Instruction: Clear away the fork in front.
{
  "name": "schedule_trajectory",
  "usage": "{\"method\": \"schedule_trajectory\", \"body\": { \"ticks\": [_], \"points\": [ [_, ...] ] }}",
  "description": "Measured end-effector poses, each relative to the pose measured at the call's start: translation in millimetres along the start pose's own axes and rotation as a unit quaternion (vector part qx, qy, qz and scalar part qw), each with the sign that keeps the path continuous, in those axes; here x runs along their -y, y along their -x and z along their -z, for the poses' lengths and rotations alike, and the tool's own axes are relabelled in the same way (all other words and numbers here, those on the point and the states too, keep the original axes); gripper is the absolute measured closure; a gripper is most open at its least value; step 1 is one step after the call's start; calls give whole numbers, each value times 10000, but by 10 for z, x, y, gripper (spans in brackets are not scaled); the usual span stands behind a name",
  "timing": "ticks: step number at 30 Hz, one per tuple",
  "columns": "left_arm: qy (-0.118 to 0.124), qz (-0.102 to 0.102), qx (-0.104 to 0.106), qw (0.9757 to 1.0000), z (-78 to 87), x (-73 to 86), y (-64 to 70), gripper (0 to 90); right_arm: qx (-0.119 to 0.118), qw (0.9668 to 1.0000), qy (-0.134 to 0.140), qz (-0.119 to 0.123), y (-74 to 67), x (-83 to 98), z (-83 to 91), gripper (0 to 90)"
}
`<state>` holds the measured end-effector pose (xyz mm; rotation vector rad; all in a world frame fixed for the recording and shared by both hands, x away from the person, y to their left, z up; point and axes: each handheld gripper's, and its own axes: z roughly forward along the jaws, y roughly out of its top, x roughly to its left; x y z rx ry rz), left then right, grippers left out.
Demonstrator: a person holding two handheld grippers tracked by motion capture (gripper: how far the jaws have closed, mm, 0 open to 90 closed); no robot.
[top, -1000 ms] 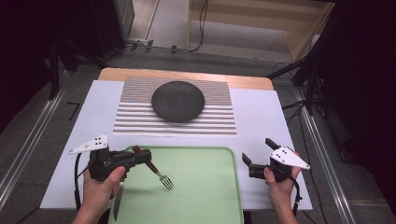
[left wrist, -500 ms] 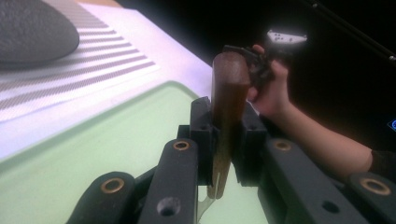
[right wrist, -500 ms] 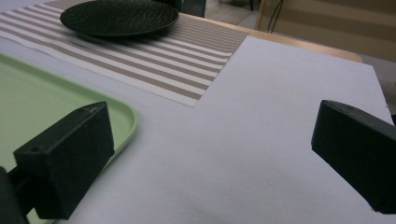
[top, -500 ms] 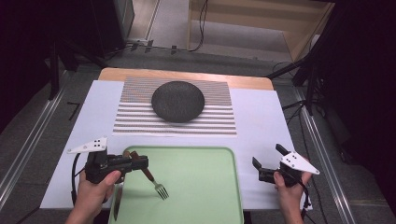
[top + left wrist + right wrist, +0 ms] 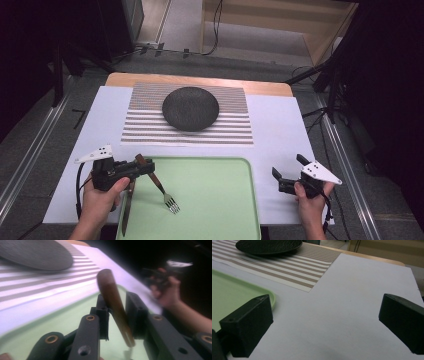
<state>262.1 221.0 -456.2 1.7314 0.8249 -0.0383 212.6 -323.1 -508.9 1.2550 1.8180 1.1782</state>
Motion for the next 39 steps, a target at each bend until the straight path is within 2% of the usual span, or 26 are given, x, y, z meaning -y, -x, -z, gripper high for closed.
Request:
{"method": "schedule_trajectory", "body": {
  "ticks": [2, 4, 7, 10, 16, 22, 29, 31, 35, 38, 39],
  "points": [
    [-26, -246, -298, 9992, -42, 25, -2, 662, 9, 10000, -8, -27, 21, 11, -10, 0],
    [-54, -473, -582, 9972, -93, 56, 0, 615, 2, 10000, -32, -39, 33, 18, -18, 0],
    [-206, -445, -703, 9963, -141, 83, -28, 574, 3, 10000, -61, -42, 42, 30, -32, 0],
    [-420, -486, -890, 9940, -182, 113, -43, 512, -1, 10000, -74, -51, 55, 39, -42, 0],
    [-752, -264, -831, 9933, -247, 171, -106, 462, -15, 9999, -89, -77, 59, 47, -54, 0],
    [-1093, -345, -890, 9894, -325, 201, -102, 420, -13, 9999, -110, -92, 60, 51, -60, 0],
    [-1348, -413, -900, 9859, -361, 216, -93, 412, -12, 9999, -116, -95, 66, 57, -68, 0],
    [-1451, -502, -988, 9832, -379, 222, -83, 404, -4, 9999, -123, -106, 66, 57, -67, 0],
    [-1664, -705, -1195, 9762, -416, 239, -54, 400, -13, 9999, -113, -115, 72, 57, -65, 0],
    [-1742, -796, -1249, 9735, -425, 241, -46, 401, -12, 9999, -110, -118, 72, 57, -65, 0],
    [-1741, -799, -1265, 9733, -420, 238, -46, 402, -13, 9999, -113, -119, 72, 57, -65, 0]
  ]
}}
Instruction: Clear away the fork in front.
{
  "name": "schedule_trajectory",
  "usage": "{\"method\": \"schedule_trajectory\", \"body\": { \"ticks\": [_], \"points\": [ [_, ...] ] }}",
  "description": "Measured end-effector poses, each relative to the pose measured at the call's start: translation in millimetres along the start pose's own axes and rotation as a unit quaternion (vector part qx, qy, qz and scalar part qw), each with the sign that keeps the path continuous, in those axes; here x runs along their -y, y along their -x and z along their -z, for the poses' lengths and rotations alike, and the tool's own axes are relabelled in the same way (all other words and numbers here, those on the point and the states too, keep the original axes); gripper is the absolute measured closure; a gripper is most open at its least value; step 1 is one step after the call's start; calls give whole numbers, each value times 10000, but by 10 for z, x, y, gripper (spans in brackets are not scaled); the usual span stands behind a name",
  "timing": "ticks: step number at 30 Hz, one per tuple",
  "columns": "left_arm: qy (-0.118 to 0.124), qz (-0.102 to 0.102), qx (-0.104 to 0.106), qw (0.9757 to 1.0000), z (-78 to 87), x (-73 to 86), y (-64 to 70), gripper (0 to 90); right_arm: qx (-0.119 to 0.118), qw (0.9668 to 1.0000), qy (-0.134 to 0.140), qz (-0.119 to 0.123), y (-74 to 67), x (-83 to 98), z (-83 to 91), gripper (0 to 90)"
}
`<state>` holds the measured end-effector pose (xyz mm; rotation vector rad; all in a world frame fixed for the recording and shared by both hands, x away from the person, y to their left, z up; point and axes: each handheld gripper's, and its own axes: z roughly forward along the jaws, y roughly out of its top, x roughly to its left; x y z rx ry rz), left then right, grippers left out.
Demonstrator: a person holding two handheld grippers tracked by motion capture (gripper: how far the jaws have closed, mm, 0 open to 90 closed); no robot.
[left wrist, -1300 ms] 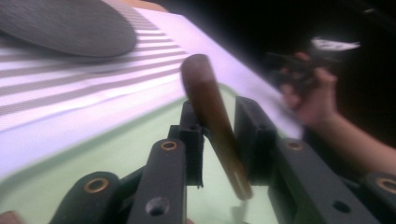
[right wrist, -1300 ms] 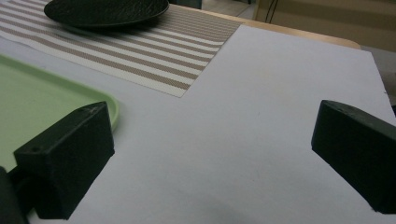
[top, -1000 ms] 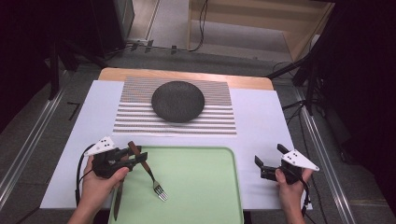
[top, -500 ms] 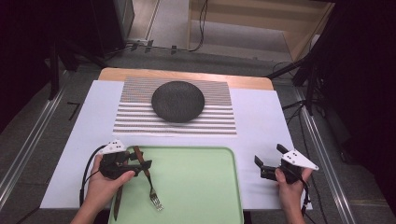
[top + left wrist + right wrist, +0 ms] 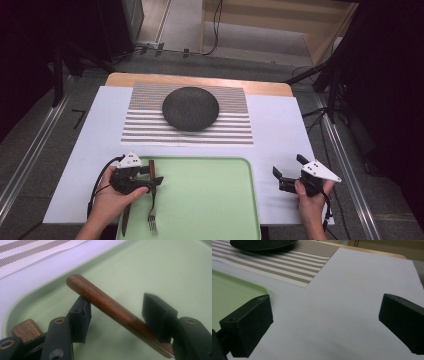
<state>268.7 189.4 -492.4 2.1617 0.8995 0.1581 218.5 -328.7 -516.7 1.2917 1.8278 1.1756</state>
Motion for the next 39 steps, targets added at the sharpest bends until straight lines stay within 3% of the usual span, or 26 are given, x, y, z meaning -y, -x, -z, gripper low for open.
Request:
{"method": "schedule_trajectory", "body": {
  "ticks": [6, 9, 10, 14, 16, 19, 23, 34, 39],
  "points": [
    [139, -34, -86, 9999, 75, -12, -15, 454, 8, 10000, 5, -17, 3, 0, 3, 0],
    [204, -146, -86, 9996, 118, -20, 8, 621, 5, 10000, 5, -18, 3, 0, 1, 0],
    [204, -187, -25, 9996, 122, -23, 24, 711, 7, 10000, 4, -19, 2, 0, 0, 0],
    [52, -370, 246, 9990, 80, -43, 126, 885, -3, 10000, 0, -3, 1, 0, -3, 0],
    [-45, -405, 327, 9986, 41, -45, 163, 890, -7, 10000, -2, 2, 2, 1, -3, 0],
    [-178, -461, 260, 9984, -7, -37, 201, 893, -10, 10000, -1, -9, 3, 1, -2, 0],
    [-353, -443, 297, 9980, -33, -13, 170, 893, -12, 10000, -5, -17, 4, 2, -2, 0],
    [-329, -316, 109, 9989, 72, 23, 71, 894, -8, 10000, -7, -12, 1, 1, -6, 0],
    [-233, -345, 155, 9990, 145, 50, 177, 894, -10, 10000, -10, -24, 4, 1, 2, 0]
  ]
}}
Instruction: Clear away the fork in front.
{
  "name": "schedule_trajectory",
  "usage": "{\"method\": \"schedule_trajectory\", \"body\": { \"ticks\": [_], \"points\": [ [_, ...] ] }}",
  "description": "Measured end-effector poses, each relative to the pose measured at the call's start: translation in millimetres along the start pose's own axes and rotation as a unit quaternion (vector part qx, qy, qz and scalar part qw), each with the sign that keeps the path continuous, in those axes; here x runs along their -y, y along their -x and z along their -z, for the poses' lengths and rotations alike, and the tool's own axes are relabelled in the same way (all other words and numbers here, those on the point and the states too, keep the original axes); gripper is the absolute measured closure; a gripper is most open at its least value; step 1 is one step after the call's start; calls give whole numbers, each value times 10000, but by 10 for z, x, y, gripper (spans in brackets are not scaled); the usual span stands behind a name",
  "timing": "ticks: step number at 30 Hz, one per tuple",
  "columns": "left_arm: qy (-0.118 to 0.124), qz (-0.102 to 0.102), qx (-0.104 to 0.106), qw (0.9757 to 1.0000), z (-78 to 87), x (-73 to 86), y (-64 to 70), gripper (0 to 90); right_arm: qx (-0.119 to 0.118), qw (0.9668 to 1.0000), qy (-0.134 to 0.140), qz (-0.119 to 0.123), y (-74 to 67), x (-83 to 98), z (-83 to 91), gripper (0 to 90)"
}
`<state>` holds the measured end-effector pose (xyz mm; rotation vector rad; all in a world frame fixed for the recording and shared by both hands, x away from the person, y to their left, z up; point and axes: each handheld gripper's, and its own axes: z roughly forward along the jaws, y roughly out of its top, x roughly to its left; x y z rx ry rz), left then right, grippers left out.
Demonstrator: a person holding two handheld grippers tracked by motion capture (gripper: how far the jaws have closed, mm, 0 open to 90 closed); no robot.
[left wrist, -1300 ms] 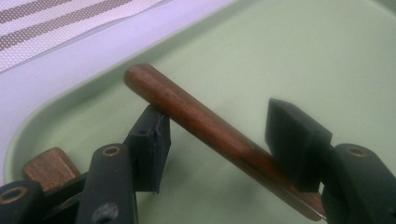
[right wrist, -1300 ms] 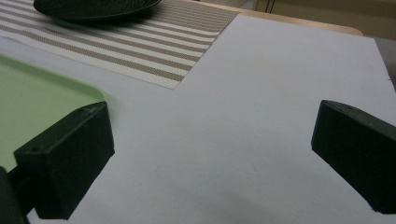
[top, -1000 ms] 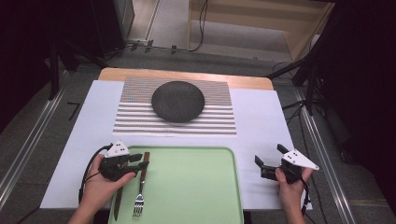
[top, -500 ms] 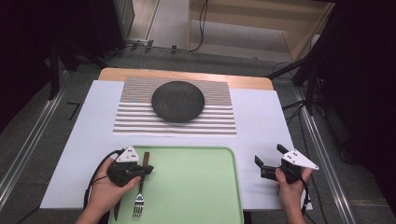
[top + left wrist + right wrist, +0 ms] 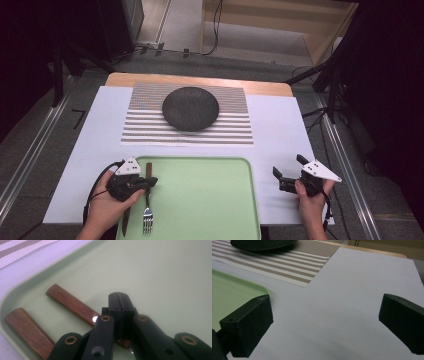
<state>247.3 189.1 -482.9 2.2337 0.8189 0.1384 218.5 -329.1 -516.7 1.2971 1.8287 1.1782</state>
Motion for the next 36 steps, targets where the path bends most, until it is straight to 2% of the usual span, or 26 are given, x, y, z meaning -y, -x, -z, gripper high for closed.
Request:
{"method": "schedule_trajectory", "body": {
  "ticks": [1, 6, 8, 11, 16, 20, 30, 34, 36],
  "points": [
    [24, -15, 61, 10000, 7, 8, 49, 894, -3, 10000, -3, -2, 1, 0, 1, 0],
    [33, -42, 114, 9999, 45, 109, 221, 894, 12, 10000, 18, -72, 4, 5, 9, 0],
    [25, -4, 125, 9999, 62, 164, 245, 894, 0, 10000, 19, -67, 8, 6, 7, 0],
    [106, 263, 225, 9993, 86, 246, 245, 894, 19, 10000, 16, -16, -2, 6, -3, 0],
    [-13, 174, 195, 9997, 55, 265, 305, 894, 11, 10000, -3, 4, -10, 7, -12, 0],
    [-107, 108, 128, 9998, 61, 285, 282, 894, 5, 10000, 2, 34, -12, 6, -5, 0],
    [-171, 101, 48, 9998, 92, 301, 227, 894, -44, 10000, 49, 13, 37, 5, 11, 0],
    [25, 79, 86, 9999, 136, 286, 220, 893, -9, 10000, 56, -17, 65, 9, 37, 0],
    [228, 68, 145, 9996, 168, 270, 225, 892, -4, 10000, 60, -24, 81, 11, 48, 0]
  ]
}}
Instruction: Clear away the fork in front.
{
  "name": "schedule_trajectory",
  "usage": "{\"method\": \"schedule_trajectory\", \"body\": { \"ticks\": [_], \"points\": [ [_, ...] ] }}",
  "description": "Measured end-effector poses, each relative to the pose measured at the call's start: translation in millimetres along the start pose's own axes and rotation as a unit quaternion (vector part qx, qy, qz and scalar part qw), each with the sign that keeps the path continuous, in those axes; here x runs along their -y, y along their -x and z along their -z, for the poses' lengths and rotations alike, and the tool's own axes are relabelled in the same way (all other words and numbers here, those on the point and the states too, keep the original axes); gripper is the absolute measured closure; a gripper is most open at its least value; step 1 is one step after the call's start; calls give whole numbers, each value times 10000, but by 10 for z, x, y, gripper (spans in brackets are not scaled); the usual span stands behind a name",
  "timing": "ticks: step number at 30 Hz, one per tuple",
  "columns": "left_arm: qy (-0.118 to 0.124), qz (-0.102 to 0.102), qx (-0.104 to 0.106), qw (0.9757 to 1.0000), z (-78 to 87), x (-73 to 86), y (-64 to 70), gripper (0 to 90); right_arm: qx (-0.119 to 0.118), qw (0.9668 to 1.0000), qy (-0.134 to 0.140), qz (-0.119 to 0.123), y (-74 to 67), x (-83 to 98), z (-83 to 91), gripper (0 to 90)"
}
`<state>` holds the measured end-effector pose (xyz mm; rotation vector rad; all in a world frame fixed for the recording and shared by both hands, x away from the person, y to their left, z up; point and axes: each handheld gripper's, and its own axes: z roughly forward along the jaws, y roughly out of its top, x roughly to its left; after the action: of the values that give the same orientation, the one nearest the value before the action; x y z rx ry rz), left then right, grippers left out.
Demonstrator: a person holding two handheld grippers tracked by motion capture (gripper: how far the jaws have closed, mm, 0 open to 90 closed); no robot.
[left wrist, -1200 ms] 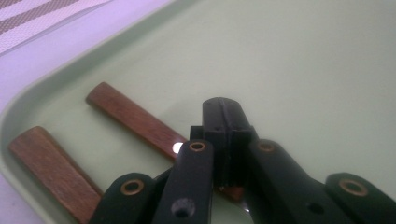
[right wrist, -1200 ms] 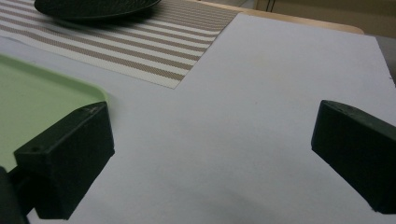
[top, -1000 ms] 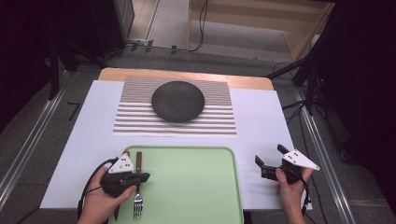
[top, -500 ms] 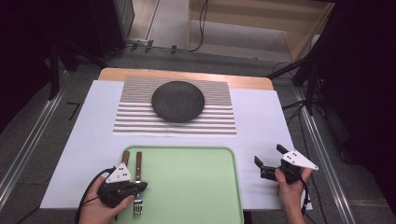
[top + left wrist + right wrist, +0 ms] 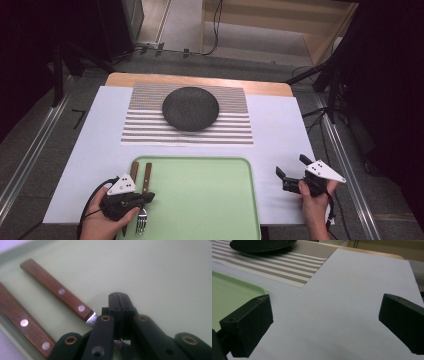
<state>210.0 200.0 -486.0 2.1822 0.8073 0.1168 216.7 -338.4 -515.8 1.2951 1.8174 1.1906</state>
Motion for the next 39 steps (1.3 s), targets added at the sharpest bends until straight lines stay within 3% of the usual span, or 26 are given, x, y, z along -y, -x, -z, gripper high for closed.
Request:
{"method": "schedule_trajectory", "body": {
  "ticks": [3, 7, 13, 19, 25, 28, 34, 39],
  "points": [
    [245, -88, -127, 9996, 57, -44, 17, 887, 14, 10000, -7, -45, 28, 6, 6, 0],
    [408, -215, -448, 9979, 87, -77, 37, 702, 37, 10000, -16, -33, 34, 10, 9, 0],
    [848, -177, -570, 9946, 135, -152, 42, 347, 47, 10000, -27, -69, 37, 19, 22, 0],
    [1059, -181, -770, 9912, 152, -262, 18, 123, 61, 9999, 47, 129, 10, 33, 42, 0],
    [1203, -128, -776, 9896, 145, -365, -58, 90, 15, 9999, 88, 68, 22, 41, 120, 0],
    [1222, -109, -785, 9893, 120, -432, -94, 10, 77, 9999, 114, 73, 34, 53, 159, 0],
    [1233, -241, -779, 9890, 96, -553, -149, 0, 136, 9998, 139, 65, 58, 91, 220, 0],
    [1221, -338, -913, 9877, 52, -650, -201, 0, 151, 9998, 132, 11, 57, 105, 210, 0]
  ]
}}
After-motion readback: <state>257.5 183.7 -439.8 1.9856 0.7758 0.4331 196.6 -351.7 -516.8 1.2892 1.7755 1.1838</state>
